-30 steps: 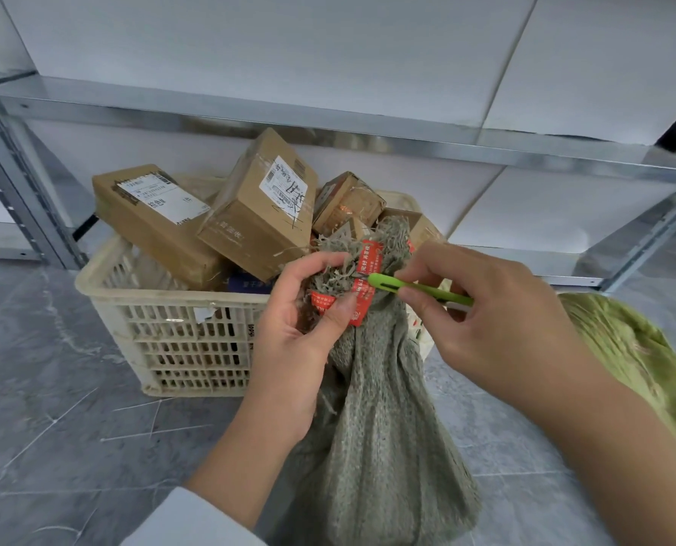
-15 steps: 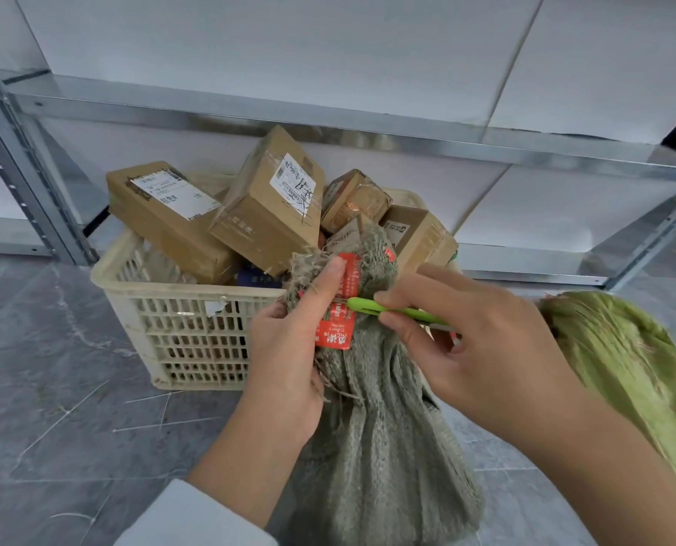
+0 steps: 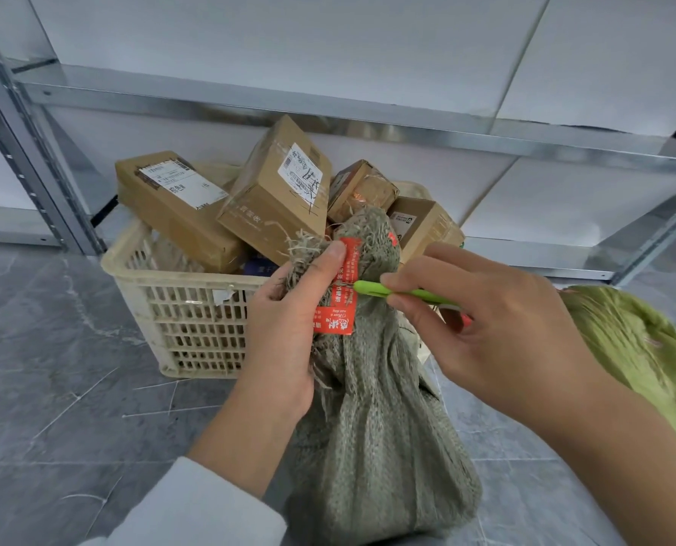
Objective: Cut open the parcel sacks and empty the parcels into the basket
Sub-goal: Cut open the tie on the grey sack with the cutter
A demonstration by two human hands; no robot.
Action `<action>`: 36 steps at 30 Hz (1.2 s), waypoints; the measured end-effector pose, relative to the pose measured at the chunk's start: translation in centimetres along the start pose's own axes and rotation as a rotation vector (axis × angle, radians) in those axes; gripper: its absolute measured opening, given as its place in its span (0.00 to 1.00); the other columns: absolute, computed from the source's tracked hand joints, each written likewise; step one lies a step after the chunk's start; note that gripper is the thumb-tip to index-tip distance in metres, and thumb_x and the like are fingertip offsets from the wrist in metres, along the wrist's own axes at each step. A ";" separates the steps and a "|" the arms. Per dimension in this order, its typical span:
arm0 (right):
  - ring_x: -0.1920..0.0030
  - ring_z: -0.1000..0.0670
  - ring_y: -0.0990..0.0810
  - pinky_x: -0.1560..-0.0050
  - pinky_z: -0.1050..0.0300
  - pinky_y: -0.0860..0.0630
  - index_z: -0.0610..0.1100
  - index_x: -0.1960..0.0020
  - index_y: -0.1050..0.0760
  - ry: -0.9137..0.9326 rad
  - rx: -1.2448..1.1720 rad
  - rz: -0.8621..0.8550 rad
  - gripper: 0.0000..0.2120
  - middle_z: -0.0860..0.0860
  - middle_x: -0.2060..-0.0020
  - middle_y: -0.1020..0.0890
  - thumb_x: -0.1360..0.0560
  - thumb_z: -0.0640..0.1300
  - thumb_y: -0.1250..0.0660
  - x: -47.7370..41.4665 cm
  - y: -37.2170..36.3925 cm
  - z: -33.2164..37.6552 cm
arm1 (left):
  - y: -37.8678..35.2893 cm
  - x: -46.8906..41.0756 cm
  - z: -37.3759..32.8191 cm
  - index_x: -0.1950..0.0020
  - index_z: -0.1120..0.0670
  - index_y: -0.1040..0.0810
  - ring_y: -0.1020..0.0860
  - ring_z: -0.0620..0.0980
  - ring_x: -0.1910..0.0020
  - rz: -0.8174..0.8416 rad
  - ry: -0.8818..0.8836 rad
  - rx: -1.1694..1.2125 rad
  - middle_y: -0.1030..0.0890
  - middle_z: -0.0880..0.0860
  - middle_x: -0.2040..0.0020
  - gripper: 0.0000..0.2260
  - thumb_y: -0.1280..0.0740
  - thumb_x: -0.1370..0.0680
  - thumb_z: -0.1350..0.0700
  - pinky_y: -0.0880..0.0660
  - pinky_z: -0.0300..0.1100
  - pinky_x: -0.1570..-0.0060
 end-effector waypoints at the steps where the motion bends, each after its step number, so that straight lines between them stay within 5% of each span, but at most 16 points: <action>1: 0.72 0.54 0.33 0.76 0.56 0.29 0.53 0.52 0.22 0.008 0.014 0.005 0.03 0.56 0.61 0.23 0.23 0.48 0.34 -0.1 -0.1 0.1 | 0.2 0.0 -0.2 0.35 0.53 0.23 0.16 0.49 0.52 -0.010 -0.021 -0.020 0.16 0.54 0.45 0.35 0.20 0.38 0.44 0.21 0.43 0.57; 7: 0.75 0.50 0.30 0.78 0.61 0.33 0.51 0.54 0.23 0.036 0.115 0.052 0.04 0.54 0.64 0.25 0.22 0.47 0.35 -0.6 -0.7 0.8 | 0.3 0.1 -0.9 0.37 0.52 0.21 0.17 0.51 0.47 -0.031 -0.153 -0.119 0.18 0.54 0.42 0.33 0.21 0.38 0.40 0.22 0.53 0.43; 11: 0.75 0.53 0.32 0.77 0.65 0.38 0.50 0.55 0.24 0.050 0.135 0.085 0.03 0.55 0.65 0.25 0.22 0.45 0.34 -0.7 -1.0 0.9 | -0.1 0.2 -1.1 0.49 0.51 0.15 0.16 0.51 0.54 0.012 -0.227 -0.109 0.14 0.53 0.53 0.14 0.23 0.31 0.47 0.20 0.44 0.56; 17: 0.74 0.55 0.36 0.79 0.63 0.37 0.51 0.57 0.26 0.039 0.156 0.137 0.05 0.57 0.63 0.23 0.24 0.43 0.32 -0.4 -1.5 0.4 | 0.7 -0.3 -1.5 0.51 0.54 0.14 0.15 0.52 0.56 0.002 -0.211 -0.034 0.14 0.54 0.55 0.09 0.23 0.29 0.53 0.19 0.41 0.59; 22: 0.74 0.53 0.28 0.79 0.60 0.31 0.52 0.55 0.24 -0.020 0.056 -0.002 0.04 0.58 0.63 0.23 0.24 0.44 0.31 0.9 0.0 -0.5 | 0.6 -0.4 -1.5 0.51 0.56 0.15 0.15 0.52 0.57 0.024 -0.182 -0.011 0.14 0.55 0.55 0.10 0.23 0.30 0.54 0.20 0.39 0.62; 28: 0.68 0.54 0.26 0.72 0.65 0.32 0.54 0.54 0.26 -0.148 -0.117 -0.111 0.02 0.66 0.63 0.25 0.24 0.50 0.33 1.3 1.5 -2.0 | -0.5 -0.4 -0.5 0.48 0.53 0.16 0.15 0.55 0.53 0.087 -0.122 0.011 0.14 0.55 0.52 0.14 0.24 0.30 0.48 0.18 0.47 0.54; 31: 0.66 0.52 0.25 0.67 0.60 0.29 0.55 0.53 0.27 -0.301 -0.340 -0.136 0.04 0.59 0.62 0.22 0.23 0.54 0.35 1.7 0.7 -3.6 | -1.5 -0.5 0.2 0.47 0.50 0.16 0.16 0.51 0.53 0.145 -0.070 0.036 0.14 0.53 0.50 0.14 0.27 0.28 0.45 0.19 0.42 0.57; 33: 0.64 0.53 0.24 0.65 0.52 0.27 0.56 0.51 0.30 -0.330 -0.400 -0.096 0.09 0.59 0.61 0.23 0.24 0.60 0.37 1.7 -0.3 -3.6 | -2.1 -0.6 0.5 0.48 0.51 0.16 0.16 0.47 0.55 0.199 -0.046 0.061 0.14 0.53 0.51 0.12 0.29 0.27 0.47 0.20 0.39 0.59; 36: 0.63 0.58 0.24 0.66 0.58 0.30 0.59 0.47 0.32 -0.385 -0.362 -0.004 0.20 0.63 0.62 0.24 0.30 0.71 0.38 1.9 -2.4 -3.6 | -2.1 -0.9 0.7 0.53 0.51 0.16 0.17 0.48 0.57 0.219 -0.056 0.076 0.15 0.54 0.53 0.06 0.29 0.26 0.52 0.20 0.41 0.58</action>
Point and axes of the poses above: each hand's wrist, its own x-axis away from the middle knuckle, its own y-axis out of the back of the hand, z = x × y, the point moved 9 cm from there along -x, towards the middle knuckle
